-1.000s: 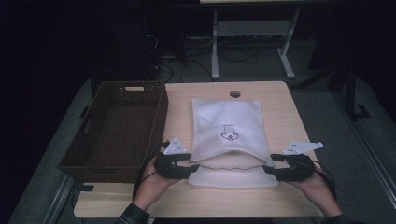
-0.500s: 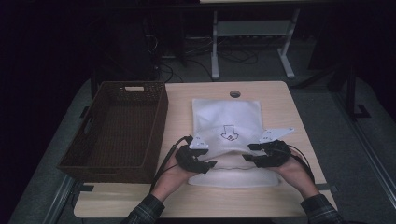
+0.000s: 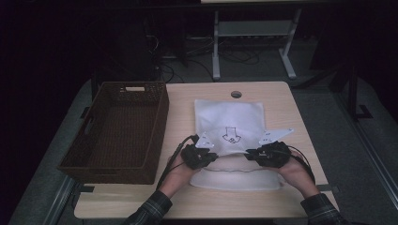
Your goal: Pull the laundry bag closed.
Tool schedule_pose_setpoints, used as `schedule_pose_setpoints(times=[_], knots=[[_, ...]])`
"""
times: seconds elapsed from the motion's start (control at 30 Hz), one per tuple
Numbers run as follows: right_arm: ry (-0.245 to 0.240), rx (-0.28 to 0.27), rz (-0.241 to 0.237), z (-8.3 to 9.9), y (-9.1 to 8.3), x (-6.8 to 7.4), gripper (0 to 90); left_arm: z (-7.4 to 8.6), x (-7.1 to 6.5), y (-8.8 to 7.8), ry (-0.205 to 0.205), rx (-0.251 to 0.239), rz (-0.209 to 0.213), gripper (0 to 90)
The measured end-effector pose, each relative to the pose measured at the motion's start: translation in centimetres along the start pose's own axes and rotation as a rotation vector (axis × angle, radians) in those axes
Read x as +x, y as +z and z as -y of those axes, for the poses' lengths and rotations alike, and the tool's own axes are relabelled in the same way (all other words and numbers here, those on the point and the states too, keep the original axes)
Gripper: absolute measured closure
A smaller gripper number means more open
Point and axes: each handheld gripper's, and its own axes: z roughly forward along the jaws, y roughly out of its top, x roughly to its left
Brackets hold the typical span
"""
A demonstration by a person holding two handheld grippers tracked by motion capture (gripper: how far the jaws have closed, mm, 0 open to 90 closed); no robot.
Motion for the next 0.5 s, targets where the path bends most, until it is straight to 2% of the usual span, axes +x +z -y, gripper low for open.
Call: schedule_pose_setpoints(times=[0.1,0.2,0.37,0.5], knots=[[-0.013,0.015,-0.021,0.3,-0.5,0.6,78.5,0.1,-0.4,-0.8,0.004,-0.004,0.029,89.3],[-0.027,0.049,-0.043,0.8,-0.3,1.1,79.3,0.6,-0.8,-0.7,0.01,0.031,0.073,89.6],[-0.026,0.133,-0.073,2.2,1.2,1.2,79.9,1.5,-1.1,0.6,0.011,0.101,0.145,89.6],[-0.018,0.18,-0.089,2.9,2.3,1.0,79.6,1.8,-1.0,1.7,0.021,0.153,0.155,89.5]])
